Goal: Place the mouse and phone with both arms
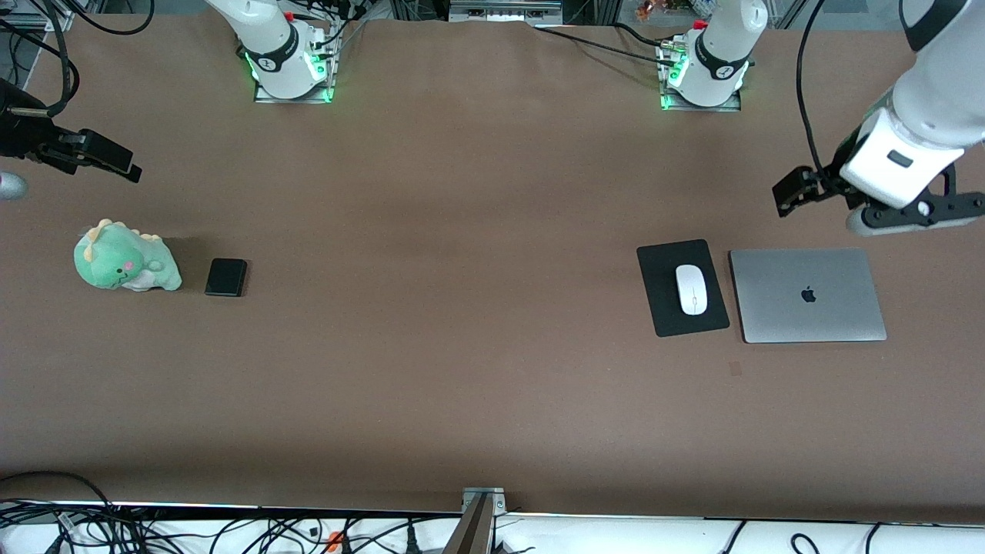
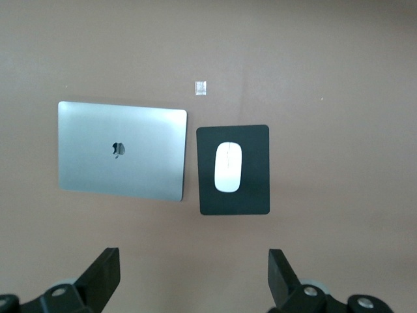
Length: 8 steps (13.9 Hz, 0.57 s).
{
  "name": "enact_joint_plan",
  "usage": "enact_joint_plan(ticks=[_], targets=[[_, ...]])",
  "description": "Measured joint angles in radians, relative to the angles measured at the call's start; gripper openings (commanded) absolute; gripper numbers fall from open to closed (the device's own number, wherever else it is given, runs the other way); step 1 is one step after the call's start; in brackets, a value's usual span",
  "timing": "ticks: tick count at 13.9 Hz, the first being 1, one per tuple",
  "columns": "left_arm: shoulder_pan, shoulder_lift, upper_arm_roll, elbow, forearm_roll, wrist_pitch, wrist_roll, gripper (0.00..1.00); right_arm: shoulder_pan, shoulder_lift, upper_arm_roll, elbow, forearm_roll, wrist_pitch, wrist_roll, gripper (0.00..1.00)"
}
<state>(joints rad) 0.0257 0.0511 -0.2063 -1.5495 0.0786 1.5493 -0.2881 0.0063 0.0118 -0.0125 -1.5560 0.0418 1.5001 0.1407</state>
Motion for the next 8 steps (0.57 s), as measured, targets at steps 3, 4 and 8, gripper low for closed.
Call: enact_joint_plan(ticks=[3,4,8], targets=[[0.003,-0.041,0.009,-0.055,-0.001,0.029,0.049,1.00,0.000,0.000,0.000,-0.002,-0.020,0.015,0.000,1.00],[0.008,-0.041,0.011,-0.057,-0.001,0.030,0.055,1.00,0.000,0.000,0.000,-0.002,-0.021,0.019,0.000,1.00],[0.023,-0.042,0.011,-0.059,-0.014,0.030,0.060,1.00,0.000,0.000,0.000,-0.002,-0.023,0.023,0.000,1.00]])
